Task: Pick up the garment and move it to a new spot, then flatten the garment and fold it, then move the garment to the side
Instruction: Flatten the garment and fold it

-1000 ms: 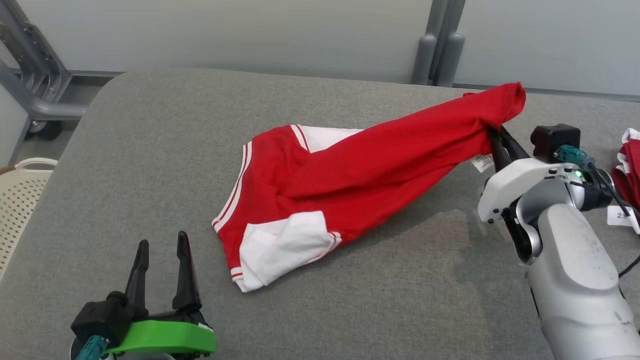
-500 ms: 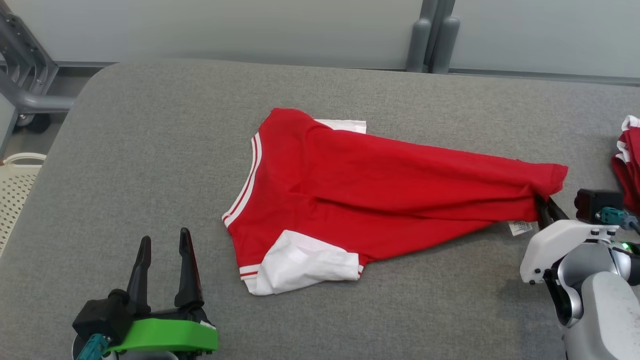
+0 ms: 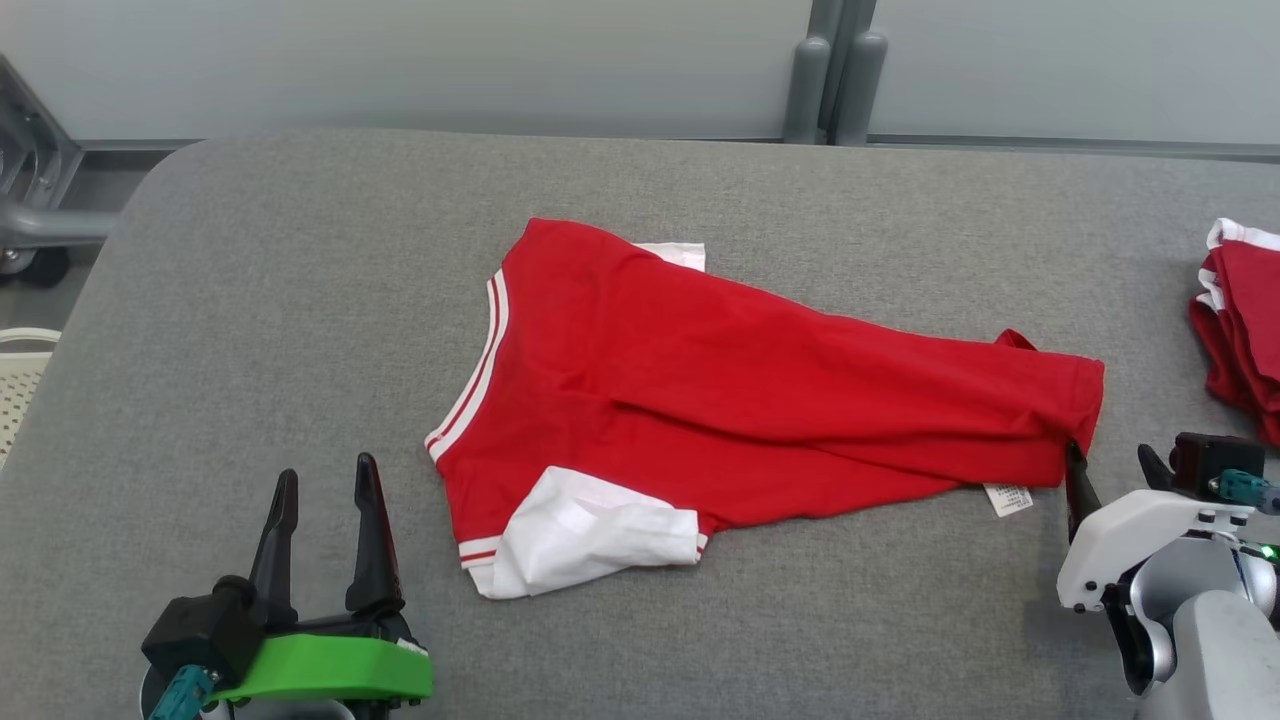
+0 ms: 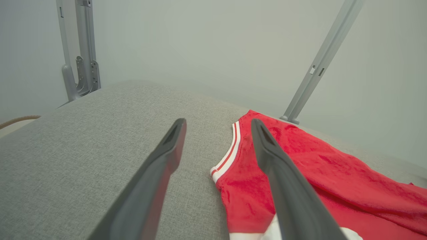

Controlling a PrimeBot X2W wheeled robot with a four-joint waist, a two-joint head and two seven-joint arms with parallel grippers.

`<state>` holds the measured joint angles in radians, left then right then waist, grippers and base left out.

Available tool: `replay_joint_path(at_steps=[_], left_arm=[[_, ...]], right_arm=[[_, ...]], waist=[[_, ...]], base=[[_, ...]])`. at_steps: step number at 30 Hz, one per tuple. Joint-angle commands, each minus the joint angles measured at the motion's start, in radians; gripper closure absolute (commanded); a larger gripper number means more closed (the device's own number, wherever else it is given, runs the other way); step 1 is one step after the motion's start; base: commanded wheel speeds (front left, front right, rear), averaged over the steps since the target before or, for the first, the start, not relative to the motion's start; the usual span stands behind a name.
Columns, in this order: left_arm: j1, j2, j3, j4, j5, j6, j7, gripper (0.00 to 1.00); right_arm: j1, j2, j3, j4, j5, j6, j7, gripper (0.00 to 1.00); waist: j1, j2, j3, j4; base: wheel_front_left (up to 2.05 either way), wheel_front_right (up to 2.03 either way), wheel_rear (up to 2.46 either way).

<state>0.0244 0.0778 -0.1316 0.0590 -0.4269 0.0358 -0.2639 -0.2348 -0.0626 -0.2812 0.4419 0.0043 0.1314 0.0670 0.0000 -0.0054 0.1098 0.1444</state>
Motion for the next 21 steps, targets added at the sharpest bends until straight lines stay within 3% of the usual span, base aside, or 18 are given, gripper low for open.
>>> replay_joint_path(at_steps=[1, 11, 21], left_arm=[[-0.007, 0.002, 0.001, -0.003, 0.010, -0.003, 0.000, 0.00], [-0.015, 0.003, -0.013, -0.001, 0.012, -0.007, -0.001, 0.00], [-0.022, 0.006, -0.027, 0.008, 0.013, -0.004, 0.001, 0.00]], right_arm=[[0.011, -0.002, -0.008, -0.003, -0.001, -0.001, -0.008, 0.00], [-0.043, -0.004, 0.010, -0.052, 0.073, -0.001, 0.026, 0.00], [-0.144, -0.025, -0.019, 0.122, 0.101, -0.001, 0.075, 0.00]], waist=[[0.0000, 0.0054, -0.007, -0.014], [0.0000, 0.0054, -0.002, -0.034], [0.0000, 0.0054, 0.016, 0.018]], base=[[0.00, 0.00, 0.00], [0.00, 0.00, 0.00], [0.00, 0.00, 0.00]])
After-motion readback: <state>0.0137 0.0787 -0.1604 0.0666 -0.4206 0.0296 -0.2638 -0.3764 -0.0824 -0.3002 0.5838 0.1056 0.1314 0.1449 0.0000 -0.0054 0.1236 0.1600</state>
